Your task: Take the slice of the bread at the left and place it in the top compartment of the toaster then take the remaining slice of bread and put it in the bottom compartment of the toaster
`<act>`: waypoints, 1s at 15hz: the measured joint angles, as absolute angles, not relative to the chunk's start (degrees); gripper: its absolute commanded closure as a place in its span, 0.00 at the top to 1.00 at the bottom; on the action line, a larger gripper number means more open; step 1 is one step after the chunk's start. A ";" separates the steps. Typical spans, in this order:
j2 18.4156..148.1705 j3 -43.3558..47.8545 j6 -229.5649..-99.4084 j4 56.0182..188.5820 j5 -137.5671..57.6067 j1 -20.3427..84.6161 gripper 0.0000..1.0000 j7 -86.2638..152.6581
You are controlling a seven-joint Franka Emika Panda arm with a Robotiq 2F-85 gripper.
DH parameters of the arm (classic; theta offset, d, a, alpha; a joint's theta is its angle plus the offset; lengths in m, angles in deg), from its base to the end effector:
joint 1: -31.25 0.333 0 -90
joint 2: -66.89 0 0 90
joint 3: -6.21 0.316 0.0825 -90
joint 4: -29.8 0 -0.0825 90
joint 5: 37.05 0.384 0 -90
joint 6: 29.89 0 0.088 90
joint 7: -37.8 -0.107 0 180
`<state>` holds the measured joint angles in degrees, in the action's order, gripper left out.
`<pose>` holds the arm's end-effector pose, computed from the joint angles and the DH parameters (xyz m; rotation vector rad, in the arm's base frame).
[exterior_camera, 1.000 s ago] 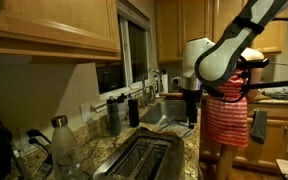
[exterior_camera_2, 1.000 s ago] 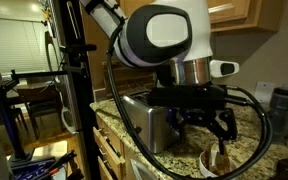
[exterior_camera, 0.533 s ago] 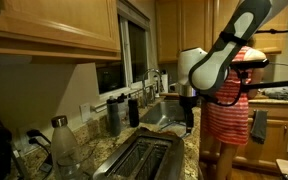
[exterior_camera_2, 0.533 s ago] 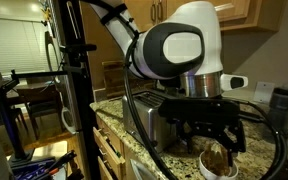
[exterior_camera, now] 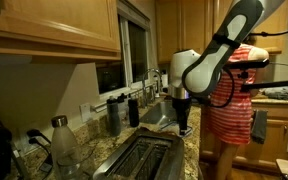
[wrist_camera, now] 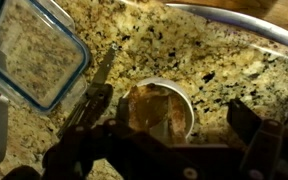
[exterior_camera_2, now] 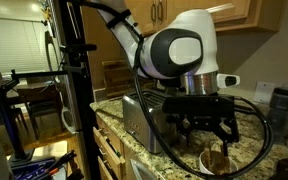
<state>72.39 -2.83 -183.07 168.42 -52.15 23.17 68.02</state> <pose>0.4870 -0.1421 0.2849 2.8609 0.6649 0.1213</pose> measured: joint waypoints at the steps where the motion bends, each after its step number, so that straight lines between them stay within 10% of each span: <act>1: 72.41 -2.22 -183.07 168.41 -52.15 23.29 1.00 68.01; 15: 75.97 -0.43 -183.07 167.09 -52.53 23.55 1.00 67.94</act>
